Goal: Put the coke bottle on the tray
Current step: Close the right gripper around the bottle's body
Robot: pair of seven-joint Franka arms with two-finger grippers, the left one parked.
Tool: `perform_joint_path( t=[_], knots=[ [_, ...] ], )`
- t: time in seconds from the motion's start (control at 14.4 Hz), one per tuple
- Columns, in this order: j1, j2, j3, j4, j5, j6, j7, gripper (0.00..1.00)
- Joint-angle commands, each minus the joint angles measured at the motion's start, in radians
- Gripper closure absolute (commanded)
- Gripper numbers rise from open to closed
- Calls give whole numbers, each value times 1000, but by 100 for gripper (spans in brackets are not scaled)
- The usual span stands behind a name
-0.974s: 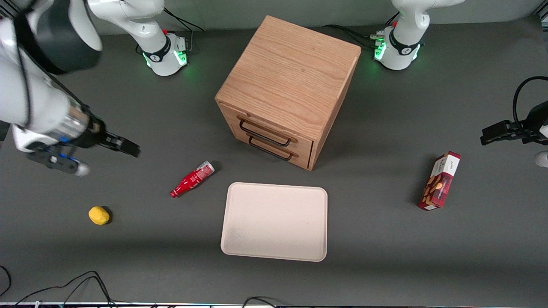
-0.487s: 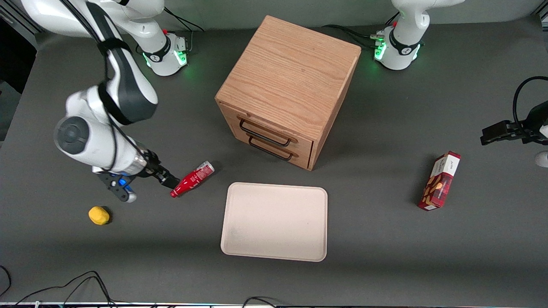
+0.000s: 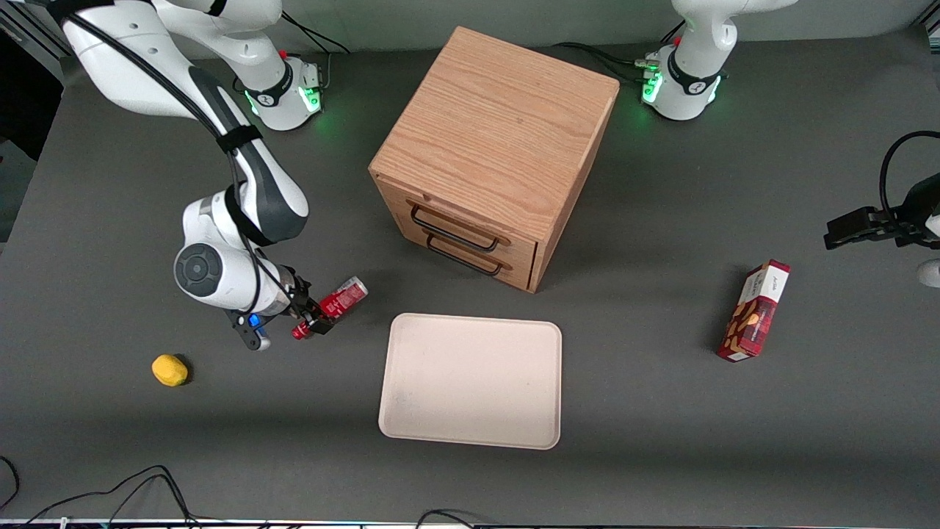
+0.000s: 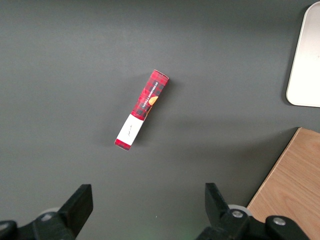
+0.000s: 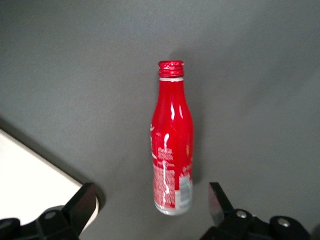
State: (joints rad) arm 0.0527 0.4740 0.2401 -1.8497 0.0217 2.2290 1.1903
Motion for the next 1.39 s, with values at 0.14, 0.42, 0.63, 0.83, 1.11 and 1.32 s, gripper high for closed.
perform_joint_path(
  t=[0.14,0.42,0.63,0.83,1.11,1.32],
  knots=[
    [1,38,8,-66,-5,126,98,0],
    [-2,72,5,-92,-52,132,109,0],
    [-10,84,2,-118,-86,162,111,0],
    [-8,89,2,-117,-88,184,111,0],
    [-11,104,2,-115,-109,210,103,44],
    [-14,106,4,-106,-109,209,97,79]
  ],
)
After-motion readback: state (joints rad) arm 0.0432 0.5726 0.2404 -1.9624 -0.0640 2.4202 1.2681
